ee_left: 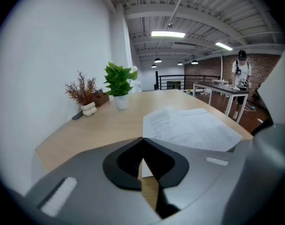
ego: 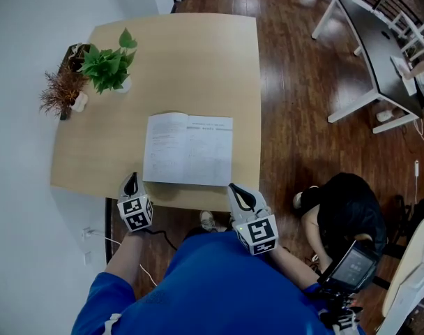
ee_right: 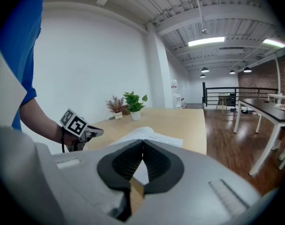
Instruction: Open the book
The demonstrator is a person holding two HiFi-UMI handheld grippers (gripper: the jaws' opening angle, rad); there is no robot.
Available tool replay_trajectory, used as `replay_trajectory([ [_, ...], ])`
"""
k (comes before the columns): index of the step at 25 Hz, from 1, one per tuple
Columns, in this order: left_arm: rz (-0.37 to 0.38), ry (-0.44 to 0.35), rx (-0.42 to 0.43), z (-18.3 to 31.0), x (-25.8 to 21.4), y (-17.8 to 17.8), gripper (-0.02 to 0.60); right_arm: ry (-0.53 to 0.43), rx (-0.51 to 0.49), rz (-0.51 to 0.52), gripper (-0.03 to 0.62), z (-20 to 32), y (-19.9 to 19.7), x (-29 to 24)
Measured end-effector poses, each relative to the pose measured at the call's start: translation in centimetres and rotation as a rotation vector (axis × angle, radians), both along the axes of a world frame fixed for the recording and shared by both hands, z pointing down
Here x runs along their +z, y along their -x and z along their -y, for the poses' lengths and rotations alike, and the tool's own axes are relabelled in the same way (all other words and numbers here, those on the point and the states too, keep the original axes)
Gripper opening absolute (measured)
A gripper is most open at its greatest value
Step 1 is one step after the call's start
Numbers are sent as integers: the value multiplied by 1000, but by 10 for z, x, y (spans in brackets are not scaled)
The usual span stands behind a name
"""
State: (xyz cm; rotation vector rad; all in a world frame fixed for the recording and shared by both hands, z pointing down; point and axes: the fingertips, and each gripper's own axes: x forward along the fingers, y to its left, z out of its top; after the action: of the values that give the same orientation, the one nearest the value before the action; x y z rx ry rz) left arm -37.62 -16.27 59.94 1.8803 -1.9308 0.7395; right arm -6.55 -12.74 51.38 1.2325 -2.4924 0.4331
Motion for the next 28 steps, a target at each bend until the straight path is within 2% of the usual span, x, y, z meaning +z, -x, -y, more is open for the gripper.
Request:
replay_trajectory([
  [7, -95, -204, 135, -16, -72, -68, 8, -34, 18, 13, 2, -6, -5, -16],
  [12, -150, -304, 274, -36, -109, -117, 8, -59, 24, 19, 2, -22, -1, -22],
  [17, -185, -319, 391, -56, -113, -160, 8, -69, 43, 12, 2, -40, -6, -22],
  [21, -185, -318, 456, -76, -113, -186, 8, -94, 36, 20, 2, -53, -10, -31],
  [25, -178, -332, 479, -95, -120, -211, 8, -120, 14, 38, 2, -64, -20, -41],
  [28, -173, -339, 467, -108, -126, -231, 8, -132, -8, 45, 2, -77, -33, -49],
])
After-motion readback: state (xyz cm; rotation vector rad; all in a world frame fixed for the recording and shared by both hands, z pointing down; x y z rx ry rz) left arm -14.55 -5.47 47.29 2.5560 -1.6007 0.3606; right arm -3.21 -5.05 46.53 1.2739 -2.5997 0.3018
